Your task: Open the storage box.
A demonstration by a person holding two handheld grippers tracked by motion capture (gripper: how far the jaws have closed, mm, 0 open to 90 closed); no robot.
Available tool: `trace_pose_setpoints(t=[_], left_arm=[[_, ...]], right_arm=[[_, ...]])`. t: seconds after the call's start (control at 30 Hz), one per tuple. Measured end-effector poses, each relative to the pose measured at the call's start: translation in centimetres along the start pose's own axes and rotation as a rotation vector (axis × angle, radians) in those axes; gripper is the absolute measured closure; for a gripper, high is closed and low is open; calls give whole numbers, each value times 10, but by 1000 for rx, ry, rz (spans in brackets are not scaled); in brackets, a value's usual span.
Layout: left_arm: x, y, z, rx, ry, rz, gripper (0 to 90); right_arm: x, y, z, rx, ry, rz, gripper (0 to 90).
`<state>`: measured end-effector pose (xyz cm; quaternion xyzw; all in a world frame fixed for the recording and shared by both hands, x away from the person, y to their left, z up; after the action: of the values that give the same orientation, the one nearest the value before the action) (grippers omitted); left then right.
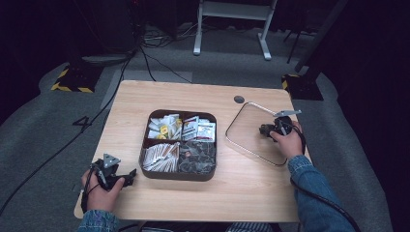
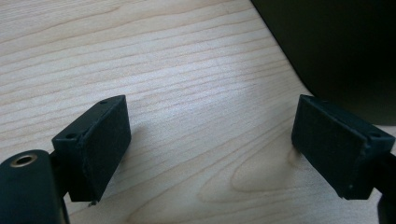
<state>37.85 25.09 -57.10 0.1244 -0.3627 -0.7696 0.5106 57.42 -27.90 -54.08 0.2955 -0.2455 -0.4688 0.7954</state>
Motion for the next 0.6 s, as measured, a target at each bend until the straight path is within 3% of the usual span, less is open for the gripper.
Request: trace_pose_setpoints(t=[0.37, 0.43, 0.6], left_arm=[[0, 0, 0, 0, 0, 0, 123], [0, 0, 0, 0, 0, 0, 123], [0, 0, 0, 0, 0, 0, 123]], right_arm=[[-1, -7, -6, -4, 10, -17, 583], [-1, -4, -5, 14, 26, -57, 528], [-3, 3, 0, 51, 30, -66, 463]])
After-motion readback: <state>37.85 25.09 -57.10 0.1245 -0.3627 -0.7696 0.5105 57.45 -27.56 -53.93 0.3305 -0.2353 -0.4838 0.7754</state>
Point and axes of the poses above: each handheld gripper's, and its own axes: z roughly backward along the jaws, y roughly out of its top, x roughly to its right, the point moved 9 cm from there along -z, roughly forward along the jaws, and after that the axes turned 12 degrees about -y, right-handed, at the moved point
